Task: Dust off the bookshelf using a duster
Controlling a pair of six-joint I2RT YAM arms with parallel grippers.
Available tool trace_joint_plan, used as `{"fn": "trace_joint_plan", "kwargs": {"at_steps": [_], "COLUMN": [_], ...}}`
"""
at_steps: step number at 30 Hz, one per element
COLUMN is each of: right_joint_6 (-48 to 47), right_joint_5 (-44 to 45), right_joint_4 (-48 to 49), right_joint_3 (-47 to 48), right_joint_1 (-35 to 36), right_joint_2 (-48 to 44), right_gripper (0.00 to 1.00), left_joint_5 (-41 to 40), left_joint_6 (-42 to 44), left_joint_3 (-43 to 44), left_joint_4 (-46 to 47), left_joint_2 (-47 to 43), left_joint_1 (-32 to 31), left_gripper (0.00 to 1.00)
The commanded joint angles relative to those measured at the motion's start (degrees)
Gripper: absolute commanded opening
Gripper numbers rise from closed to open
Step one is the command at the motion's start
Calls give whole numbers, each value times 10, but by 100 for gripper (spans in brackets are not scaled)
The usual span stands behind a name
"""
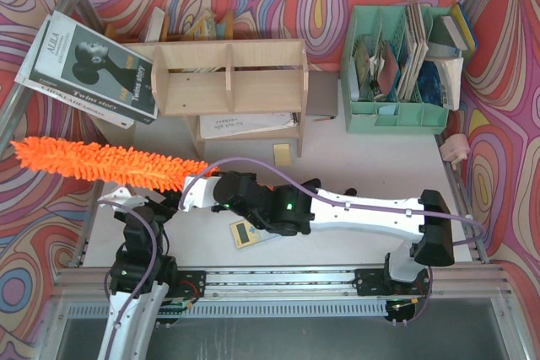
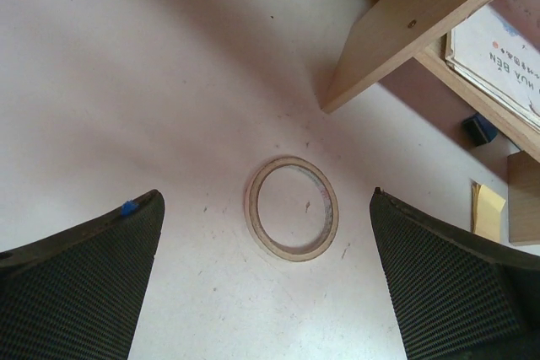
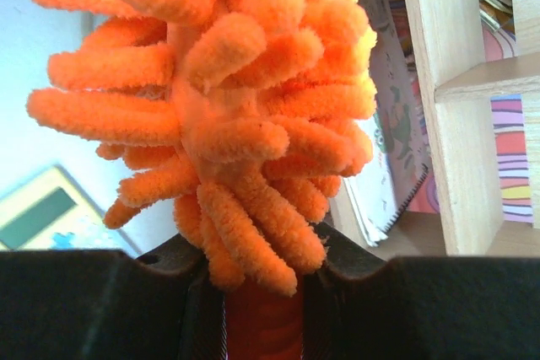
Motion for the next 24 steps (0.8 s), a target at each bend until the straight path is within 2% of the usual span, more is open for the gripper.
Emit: {"fn": "trace_joint_plan", "kwargs": {"at_steps": [1, 13, 18, 24], "right_joint_6": [110, 284, 407, 483], "right_joint_5": [0, 7, 22, 11], "right_joint_4": [57, 144, 113, 98], "right_joint_3": [34, 73, 124, 146], "right_joint_1": [25, 45, 46, 48], "right_joint_2": [-26, -10, 24, 65], "right_gripper": [0, 0, 0, 0], "left_joint_5": [-11, -9, -9, -11], "left_joint_6": [6, 8, 8, 8], "left_joint_3": [-8, -9, -8, -7], "left_joint_4": [-6, -6, -9, -13], "left_joint_2": [-12, -16, -16, -16], "left_joint_1": [2, 3, 3, 3], "left_gripper": [98, 98, 98, 98]}}
